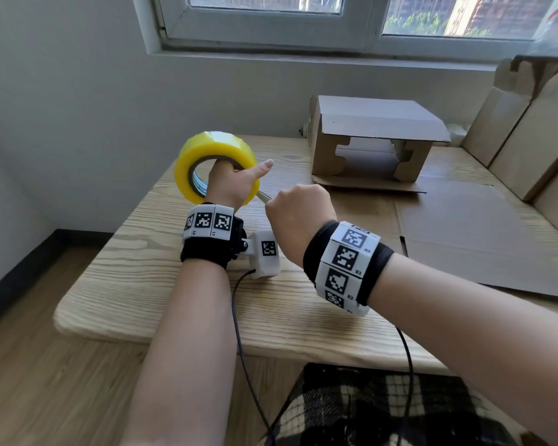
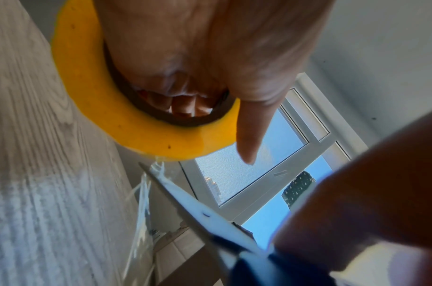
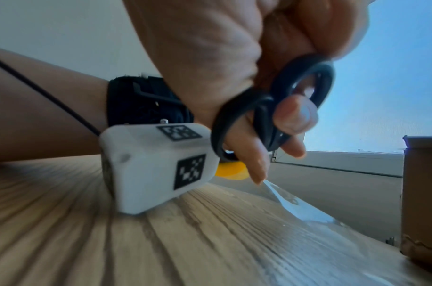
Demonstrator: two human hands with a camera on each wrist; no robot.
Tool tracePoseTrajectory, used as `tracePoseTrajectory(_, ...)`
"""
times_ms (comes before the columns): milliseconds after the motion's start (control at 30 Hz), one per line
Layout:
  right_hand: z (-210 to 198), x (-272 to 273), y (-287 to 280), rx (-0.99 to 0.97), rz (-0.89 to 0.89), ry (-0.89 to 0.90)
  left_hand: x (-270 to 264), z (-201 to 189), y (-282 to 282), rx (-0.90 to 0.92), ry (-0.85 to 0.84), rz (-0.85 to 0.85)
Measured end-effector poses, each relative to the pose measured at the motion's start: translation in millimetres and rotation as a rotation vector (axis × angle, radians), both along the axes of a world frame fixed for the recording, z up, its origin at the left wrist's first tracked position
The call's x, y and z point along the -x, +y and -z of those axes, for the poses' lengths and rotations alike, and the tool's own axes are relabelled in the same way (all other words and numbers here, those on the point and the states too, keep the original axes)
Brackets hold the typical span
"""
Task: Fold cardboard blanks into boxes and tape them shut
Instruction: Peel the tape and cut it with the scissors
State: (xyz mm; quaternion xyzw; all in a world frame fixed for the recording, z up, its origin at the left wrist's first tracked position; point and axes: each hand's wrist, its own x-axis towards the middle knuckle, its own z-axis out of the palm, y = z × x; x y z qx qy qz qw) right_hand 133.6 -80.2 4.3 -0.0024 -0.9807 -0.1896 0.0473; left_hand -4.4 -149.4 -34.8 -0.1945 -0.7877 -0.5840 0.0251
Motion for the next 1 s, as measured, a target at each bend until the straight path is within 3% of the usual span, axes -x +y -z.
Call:
tracePoseTrajectory(333,12.2,-4.9,20.0,0.067,0.081,0.042,6.8,1.9,-6.7,-0.057,0.082,-0.153)
tracePoseTrajectory(567,2.7,-12.9,59.9,0.388,0.231,0.124,8.8,5.5,-6.0,0.023,0.039,-0.098)
tracePoseTrajectory(633,-1.5,-16.4,78.0,0.54,0.264,0.122,7.7,5.4,-4.2,0.054,0.02,-0.064)
tracePoseTrajectory(800,-5.3,-26.5,107.1,1.164,0.271,0.182,1.7,4.7,3.5,0.198,-0.041,0.082)
tracePoseTrajectory(1000,-6.2,-41.7,121.2,1.468,0.317,0.186,-0.3,-2.1,20.6,0.327,-0.172,0.128)
